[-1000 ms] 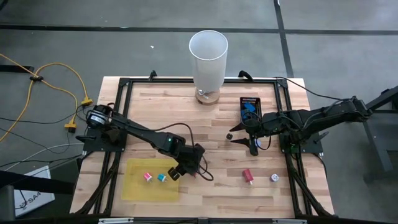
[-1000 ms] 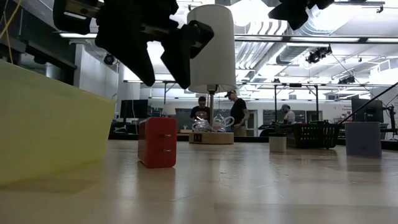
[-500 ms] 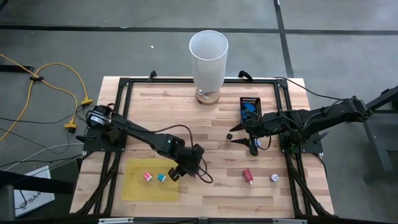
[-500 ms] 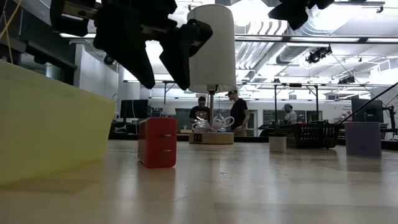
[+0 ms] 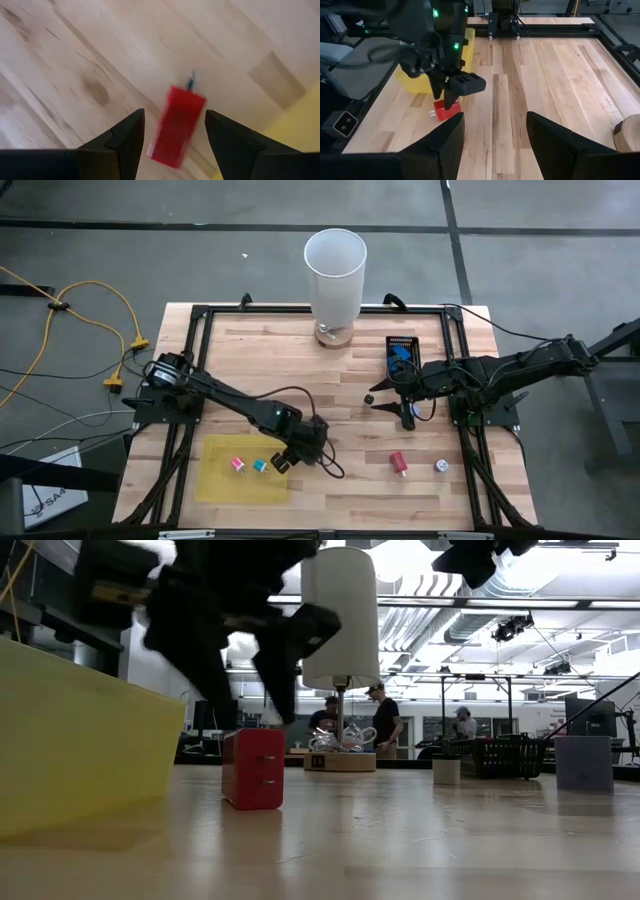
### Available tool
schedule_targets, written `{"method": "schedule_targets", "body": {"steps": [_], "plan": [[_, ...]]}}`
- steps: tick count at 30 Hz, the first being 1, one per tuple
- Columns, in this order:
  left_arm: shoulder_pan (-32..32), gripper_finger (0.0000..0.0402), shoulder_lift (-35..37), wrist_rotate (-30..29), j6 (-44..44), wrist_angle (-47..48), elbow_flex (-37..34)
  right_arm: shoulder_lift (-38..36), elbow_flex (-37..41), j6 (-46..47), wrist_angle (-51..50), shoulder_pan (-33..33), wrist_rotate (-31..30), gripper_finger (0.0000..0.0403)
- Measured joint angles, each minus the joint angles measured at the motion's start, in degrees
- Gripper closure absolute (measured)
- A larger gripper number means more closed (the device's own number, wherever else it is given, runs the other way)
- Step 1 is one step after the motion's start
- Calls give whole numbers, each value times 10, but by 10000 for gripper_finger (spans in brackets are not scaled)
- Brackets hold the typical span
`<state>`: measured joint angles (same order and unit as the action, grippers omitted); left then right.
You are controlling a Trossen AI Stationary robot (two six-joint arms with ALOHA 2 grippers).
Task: Pick & Place Office items
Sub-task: Put the left red charger adapter into the yellow bin
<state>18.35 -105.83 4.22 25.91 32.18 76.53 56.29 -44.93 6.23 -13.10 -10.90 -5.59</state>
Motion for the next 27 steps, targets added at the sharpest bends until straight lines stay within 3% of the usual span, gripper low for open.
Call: {"method": "schedule_targets", "body": {"steps": [27], "plan": [[0,200,-22,3,-15,2,0,0,0,0,0,0,0,201]]}}
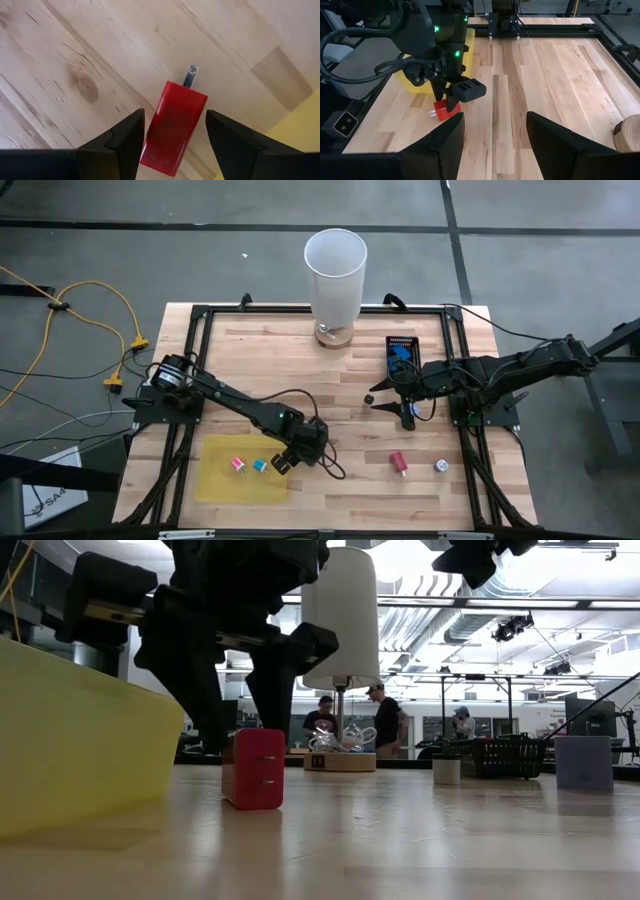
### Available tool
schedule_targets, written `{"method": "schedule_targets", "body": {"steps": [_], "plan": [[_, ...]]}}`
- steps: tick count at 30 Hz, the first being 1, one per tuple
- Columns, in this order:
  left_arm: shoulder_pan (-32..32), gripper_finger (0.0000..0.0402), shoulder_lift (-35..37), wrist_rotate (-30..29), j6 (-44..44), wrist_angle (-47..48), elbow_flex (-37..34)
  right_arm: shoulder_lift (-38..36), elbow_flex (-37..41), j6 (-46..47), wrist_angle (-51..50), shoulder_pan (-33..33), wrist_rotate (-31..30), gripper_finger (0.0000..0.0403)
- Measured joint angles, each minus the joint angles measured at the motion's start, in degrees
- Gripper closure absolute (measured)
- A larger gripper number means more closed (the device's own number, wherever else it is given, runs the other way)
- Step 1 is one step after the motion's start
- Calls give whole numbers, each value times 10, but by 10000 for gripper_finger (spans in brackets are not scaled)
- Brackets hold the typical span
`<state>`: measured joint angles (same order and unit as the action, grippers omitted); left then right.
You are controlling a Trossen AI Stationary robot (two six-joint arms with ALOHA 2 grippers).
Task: Pick & Place Office items
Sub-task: Put the left red charger adapter into the yellow bin
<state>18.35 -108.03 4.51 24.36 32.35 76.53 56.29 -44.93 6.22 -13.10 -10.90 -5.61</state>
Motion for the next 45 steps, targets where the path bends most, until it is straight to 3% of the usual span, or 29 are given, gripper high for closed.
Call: {"method": "schedule_targets", "body": {"steps": [24,35,45], "plan": [[0,201,1,0,0,1,0,0,0,0,0,0,0,201],[0,258,1,-1,-2,0,0,0,0,0,0,0,0,201],[0,272,1,-1,3,0,0,0,0,0,0,0,0,201]]}}
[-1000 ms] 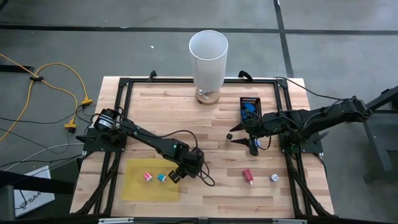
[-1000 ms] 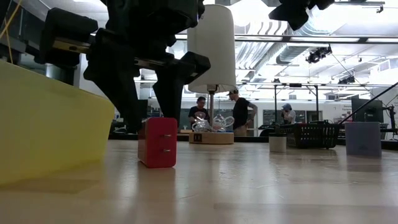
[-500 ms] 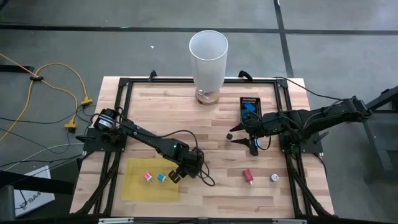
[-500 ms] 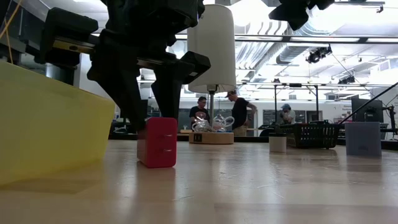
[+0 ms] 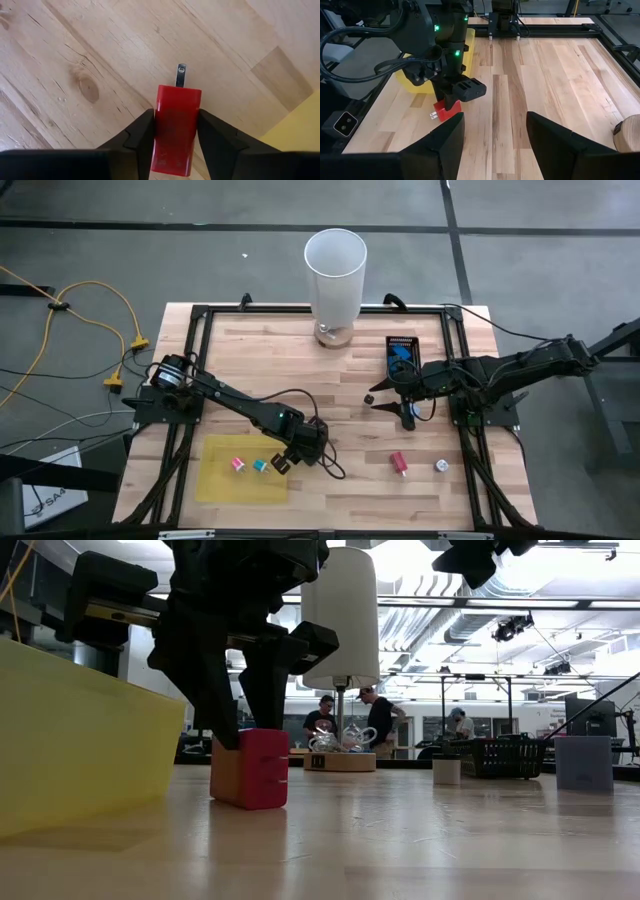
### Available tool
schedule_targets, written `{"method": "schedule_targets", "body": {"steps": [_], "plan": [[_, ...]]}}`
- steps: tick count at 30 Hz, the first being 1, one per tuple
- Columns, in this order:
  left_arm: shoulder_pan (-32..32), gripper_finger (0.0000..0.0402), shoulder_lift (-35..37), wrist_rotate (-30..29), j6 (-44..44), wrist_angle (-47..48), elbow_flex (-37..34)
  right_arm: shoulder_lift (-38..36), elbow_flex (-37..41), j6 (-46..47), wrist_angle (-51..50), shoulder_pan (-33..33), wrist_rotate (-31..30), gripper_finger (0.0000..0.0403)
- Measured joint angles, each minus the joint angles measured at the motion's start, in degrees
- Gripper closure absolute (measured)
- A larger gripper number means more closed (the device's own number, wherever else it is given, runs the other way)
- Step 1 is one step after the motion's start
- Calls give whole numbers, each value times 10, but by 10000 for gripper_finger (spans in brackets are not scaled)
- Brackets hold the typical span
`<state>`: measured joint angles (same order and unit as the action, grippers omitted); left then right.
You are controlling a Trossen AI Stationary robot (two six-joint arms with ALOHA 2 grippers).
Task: Pick & Place Office items
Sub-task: Put the left red charger adapter into the yellow bin
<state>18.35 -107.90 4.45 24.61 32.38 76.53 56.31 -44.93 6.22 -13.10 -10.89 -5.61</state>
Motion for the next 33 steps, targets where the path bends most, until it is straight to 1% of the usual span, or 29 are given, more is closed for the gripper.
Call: {"method": "schedule_targets", "body": {"steps": [12,16,22,28,33], "plan": [[0,273,0,0,1,0,0,0,0,0,0,0,0,201],[0,273,6,0,21,-2,0,0,0,0,0,0,0,201],[0,273,37,0,24,-10,0,0,0,0,0,0,0,201],[-7,273,90,-1,15,-14,0,0,0,0,0,0,0,201],[-14,273,127,-18,16,-16,0,0,0,0,0,0,0,201]]}}
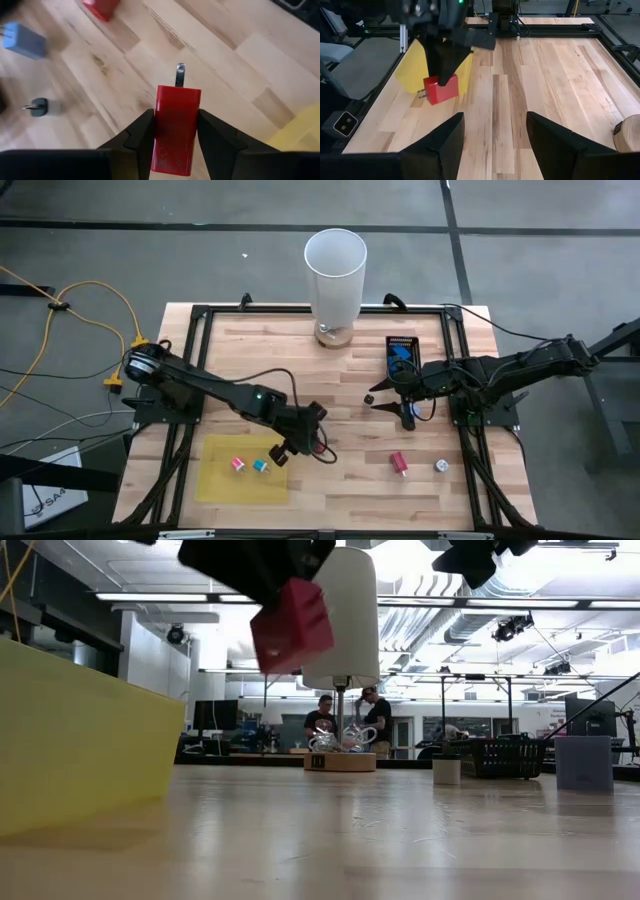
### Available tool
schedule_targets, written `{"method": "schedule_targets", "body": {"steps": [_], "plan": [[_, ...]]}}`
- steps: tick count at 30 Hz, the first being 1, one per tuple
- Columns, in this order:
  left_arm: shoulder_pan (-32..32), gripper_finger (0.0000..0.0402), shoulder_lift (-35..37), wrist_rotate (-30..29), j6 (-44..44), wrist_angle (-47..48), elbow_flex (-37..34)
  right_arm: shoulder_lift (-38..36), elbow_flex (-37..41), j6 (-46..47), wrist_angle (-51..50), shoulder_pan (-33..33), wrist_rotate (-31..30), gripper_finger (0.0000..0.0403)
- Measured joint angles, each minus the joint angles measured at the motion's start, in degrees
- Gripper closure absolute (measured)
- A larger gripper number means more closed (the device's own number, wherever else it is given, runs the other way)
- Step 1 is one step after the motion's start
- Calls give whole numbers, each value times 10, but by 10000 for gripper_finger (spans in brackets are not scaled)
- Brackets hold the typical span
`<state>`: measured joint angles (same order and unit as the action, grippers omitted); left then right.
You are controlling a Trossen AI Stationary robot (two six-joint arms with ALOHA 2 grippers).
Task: Pick & Place Office items
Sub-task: Put the left red charger adapter into the yellow bin
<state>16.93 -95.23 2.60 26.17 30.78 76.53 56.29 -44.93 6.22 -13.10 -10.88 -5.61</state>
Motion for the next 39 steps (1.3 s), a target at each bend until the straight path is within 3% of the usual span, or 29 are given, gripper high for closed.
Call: {"method": "schedule_targets", "body": {"steps": [14,32,39], "plan": [[0,273,7,4,11,21,0,0,0,0,0,0,0,201],[39,273,22,73,25,136,0,0,0,0,1,0,0,201],[48,273,29,76,25,143,0,0,0,0,0,0,0,201]]}}
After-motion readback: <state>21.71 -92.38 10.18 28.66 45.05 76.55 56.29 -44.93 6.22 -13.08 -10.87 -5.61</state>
